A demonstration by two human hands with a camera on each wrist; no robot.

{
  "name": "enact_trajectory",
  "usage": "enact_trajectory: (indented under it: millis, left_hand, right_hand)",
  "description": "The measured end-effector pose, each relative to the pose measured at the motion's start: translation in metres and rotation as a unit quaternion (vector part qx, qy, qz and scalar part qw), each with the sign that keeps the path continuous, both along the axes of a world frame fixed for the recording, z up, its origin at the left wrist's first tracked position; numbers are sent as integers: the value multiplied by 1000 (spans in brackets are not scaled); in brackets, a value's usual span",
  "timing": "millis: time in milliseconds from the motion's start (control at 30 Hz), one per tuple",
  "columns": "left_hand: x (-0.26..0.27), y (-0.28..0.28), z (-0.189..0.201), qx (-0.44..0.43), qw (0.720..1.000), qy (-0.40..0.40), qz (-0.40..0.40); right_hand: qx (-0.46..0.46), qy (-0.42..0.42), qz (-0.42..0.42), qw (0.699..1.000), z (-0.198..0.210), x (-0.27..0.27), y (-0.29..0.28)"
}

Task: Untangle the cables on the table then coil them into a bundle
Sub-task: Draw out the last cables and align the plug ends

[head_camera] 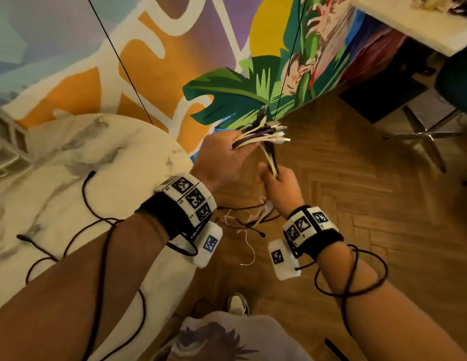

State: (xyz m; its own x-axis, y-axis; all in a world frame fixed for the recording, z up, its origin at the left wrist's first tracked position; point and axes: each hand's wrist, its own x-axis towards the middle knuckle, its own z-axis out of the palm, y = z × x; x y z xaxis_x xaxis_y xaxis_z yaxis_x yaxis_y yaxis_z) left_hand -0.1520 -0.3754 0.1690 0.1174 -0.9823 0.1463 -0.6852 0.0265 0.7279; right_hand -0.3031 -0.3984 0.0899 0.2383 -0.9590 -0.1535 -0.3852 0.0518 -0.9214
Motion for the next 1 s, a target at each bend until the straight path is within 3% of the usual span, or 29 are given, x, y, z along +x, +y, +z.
enact_trajectory:
  millis: [67,133,267,400,467,533,567,600,667,700,733,833,933,1000]
  left_hand:
    - [19,1,7,-10,998,32,46]
    - [29,1,17,-12,992,83,92]
    - [24,-3,27,-16,970,206,130]
    - [-2,-5,21,18,930,350,114]
    - [-19,1,11,53,922,377,68]
    - [-31,10,-3,84,925,369,25]
    - [-35,12,-10,96,927,362,13]
    - [-38,14,-17,104,930,353,5]
    - [-44,20,-28,94,931,351,-23]
    - [-48,23,-31,85,931,354,-45]
    - [-51,27,-36,83,930,352,-63]
    - [-58,32,-47,141,936,314,-66]
    - [-53,39,-56,230,965,118,-55]
    - [-39,44,-55,193,978,15,-75]
  right_hand:
    - [23,61,-85,994,-28,-22,-1]
    - [67,159,-101,980,-60,-42,1]
    - [185,316,-22,930,-115,-66,11]
    - [216,358,128,899,-123,-61,11]
    - [171,276,143,935,-107,-53,5]
    - [152,38,117,981,-72,-44,1]
    - [160,-108,121,974,-47,-40,0]
    - [175,-235,136,946,-22,-36,2]
    - [224,-382,177,879,20,-29,6]
    - [235,-402,196,863,36,-24,8]
    - [234,-386,205,868,45,-20,8]
    - [220,-283,214,909,58,-6,10]
    - [189,-239,188,934,59,8,13]
    - [157,-235,152,947,56,14,14]
